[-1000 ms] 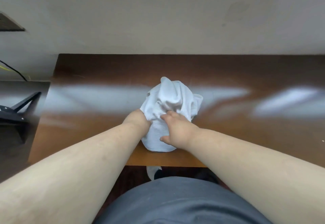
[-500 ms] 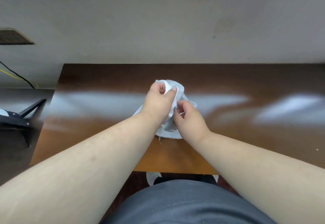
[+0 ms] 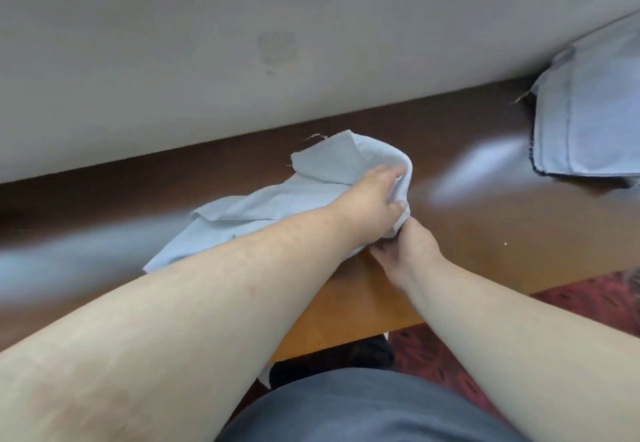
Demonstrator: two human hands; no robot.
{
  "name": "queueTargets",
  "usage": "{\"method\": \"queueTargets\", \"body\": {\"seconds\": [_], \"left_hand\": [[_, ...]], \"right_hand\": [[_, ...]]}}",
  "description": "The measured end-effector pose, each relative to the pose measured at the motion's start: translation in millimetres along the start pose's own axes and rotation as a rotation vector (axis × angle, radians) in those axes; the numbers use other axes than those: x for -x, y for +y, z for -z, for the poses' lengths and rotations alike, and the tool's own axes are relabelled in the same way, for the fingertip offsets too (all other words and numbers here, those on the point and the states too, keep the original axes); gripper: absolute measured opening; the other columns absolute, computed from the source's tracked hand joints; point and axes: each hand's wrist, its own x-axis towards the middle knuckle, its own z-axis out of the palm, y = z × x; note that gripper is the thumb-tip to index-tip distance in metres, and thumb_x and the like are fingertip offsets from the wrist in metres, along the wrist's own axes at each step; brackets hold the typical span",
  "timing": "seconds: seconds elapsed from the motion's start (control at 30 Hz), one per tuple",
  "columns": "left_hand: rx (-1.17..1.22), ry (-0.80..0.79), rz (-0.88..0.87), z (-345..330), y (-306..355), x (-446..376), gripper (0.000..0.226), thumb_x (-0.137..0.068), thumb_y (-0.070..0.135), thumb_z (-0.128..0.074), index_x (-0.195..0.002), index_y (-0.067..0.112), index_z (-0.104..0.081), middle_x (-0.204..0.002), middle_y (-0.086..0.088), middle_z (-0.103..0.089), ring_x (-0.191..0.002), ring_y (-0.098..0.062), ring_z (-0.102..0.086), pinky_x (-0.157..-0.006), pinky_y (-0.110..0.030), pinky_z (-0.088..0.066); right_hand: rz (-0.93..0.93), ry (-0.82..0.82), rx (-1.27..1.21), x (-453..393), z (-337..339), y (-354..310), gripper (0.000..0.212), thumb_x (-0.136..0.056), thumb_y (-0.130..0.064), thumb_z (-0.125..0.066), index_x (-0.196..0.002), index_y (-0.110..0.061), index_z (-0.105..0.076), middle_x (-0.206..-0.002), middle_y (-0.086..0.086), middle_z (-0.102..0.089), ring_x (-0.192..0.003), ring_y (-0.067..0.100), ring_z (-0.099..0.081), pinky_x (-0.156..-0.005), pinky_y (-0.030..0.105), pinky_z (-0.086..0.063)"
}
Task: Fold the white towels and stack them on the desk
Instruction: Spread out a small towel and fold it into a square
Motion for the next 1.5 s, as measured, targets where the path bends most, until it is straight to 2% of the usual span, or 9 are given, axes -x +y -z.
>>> {"method": "queueTargets", "body": {"seconds": [0.1, 0.27, 0.4, 0.5, 0.73, 0.97, 1.13, 1.27, 1.5], "left_hand": [[-0.002, -0.156, 0.089, -34, 4, -21, 0.055, -0.101, 0.034, -0.044, -0.153, 0.033, -0.025, -0.162, 0.004, -0.018, -0.144, -0.015, -0.027, -0.111, -0.025, -0.019], [-0.099, 0.034, 0.293, -52, -13, -36, 0.043, -0.101, 0.028, -0.045, -0.144, 0.027, -0.042, -0.142, 0.000, -0.048, -0.121, -0.020, -0.052, -0.101, -0.031, -0.043], [-0.110, 0.116, 0.447, -44, -26, -56, 0.049, -0.098, 0.017, -0.045, -0.145, 0.027, -0.039, -0.143, 0.001, -0.045, -0.120, -0.021, -0.054, -0.100, -0.036, -0.047], [-0.072, 0.141, 0.492, -41, -30, -72, 0.047, -0.098, 0.025, -0.048, -0.145, 0.026, -0.040, -0.133, 0.000, -0.054, -0.113, -0.021, -0.057, -0.095, -0.032, -0.048], [0.657, 0.039, 0.572, -69, -13, -77, 0.044, -0.089, 0.033, -0.063, -0.132, 0.038, -0.051, -0.082, 0.003, -0.064, -0.054, -0.011, -0.052, -0.052, -0.023, -0.042], [0.324, 0.522, 0.560, -47, -39, -95, 0.035, -0.095, 0.014, -0.046, -0.128, 0.027, -0.052, -0.096, 0.009, -0.057, -0.079, -0.009, -0.056, -0.066, -0.018, -0.041], [0.126, 0.301, 0.497, -37, -52, -109, 0.046, -0.094, 0.012, -0.043, -0.136, 0.030, -0.048, -0.123, 0.011, -0.053, -0.103, -0.013, -0.052, -0.088, -0.021, -0.039], [-0.091, 0.208, 0.298, -36, -55, -113, 0.047, -0.097, 0.014, -0.044, -0.142, 0.029, -0.047, -0.140, 0.002, -0.050, -0.125, -0.018, -0.050, -0.108, -0.032, -0.038], [-0.273, 0.244, 0.320, -37, -55, -117, 0.063, -0.087, 0.023, -0.063, -0.144, 0.030, -0.037, -0.148, 0.000, -0.027, -0.131, -0.022, -0.036, -0.097, -0.030, -0.036]], "right_hand": [[-0.102, 0.070, -0.065, -18, 40, -12, 0.039, -0.100, -0.037, -0.039, -0.115, -0.012, -0.065, -0.101, 0.013, -0.076, -0.092, 0.031, -0.074, -0.078, 0.044, -0.058], [-0.212, 0.018, 0.355, -34, 70, -28, 0.055, -0.095, -0.049, -0.057, -0.139, -0.017, -0.049, -0.122, 0.007, -0.065, -0.101, 0.023, -0.065, -0.079, 0.038, -0.054], [0.205, 0.292, 0.771, -50, 64, -46, 0.071, -0.082, -0.048, -0.071, -0.139, -0.019, -0.040, -0.121, 0.002, -0.057, -0.087, 0.010, -0.059, -0.072, 0.025, -0.049], [0.425, 0.217, 1.022, -71, 45, -66, 0.070, -0.078, -0.051, -0.073, -0.135, -0.022, -0.044, -0.129, 0.002, -0.051, -0.105, 0.019, -0.059, -0.088, 0.032, -0.050], [0.280, 0.051, 1.180, -97, 45, -94, 0.040, -0.088, -0.022, -0.053, -0.128, -0.026, -0.055, -0.115, 0.000, -0.065, -0.097, 0.021, -0.060, -0.084, 0.030, -0.048], [0.246, 0.335, 0.736, -88, 91, -91, 0.052, -0.085, -0.008, -0.041, -0.135, -0.023, -0.040, -0.118, 0.001, -0.054, -0.091, 0.017, -0.055, -0.077, 0.029, -0.046], [0.827, 0.174, 1.159, -73, 84, -84, 0.028, -0.087, -0.028, -0.061, -0.113, -0.024, -0.051, -0.108, -0.006, -0.048, -0.101, 0.017, -0.051, -0.087, 0.031, -0.043], [0.566, 0.159, 1.567, -80, 82, -72, 0.057, -0.080, -0.046, -0.073, -0.125, -0.024, -0.045, -0.123, 0.001, -0.046, -0.114, 0.023, -0.045, -0.093, 0.036, -0.041], [0.478, 0.298, 1.103, -80, 106, -85, 0.013, -0.095, -0.025, -0.044, -0.101, -0.023, -0.054, -0.094, -0.002, -0.059, -0.077, 0.019, -0.056, -0.062, 0.029, -0.037]]}}
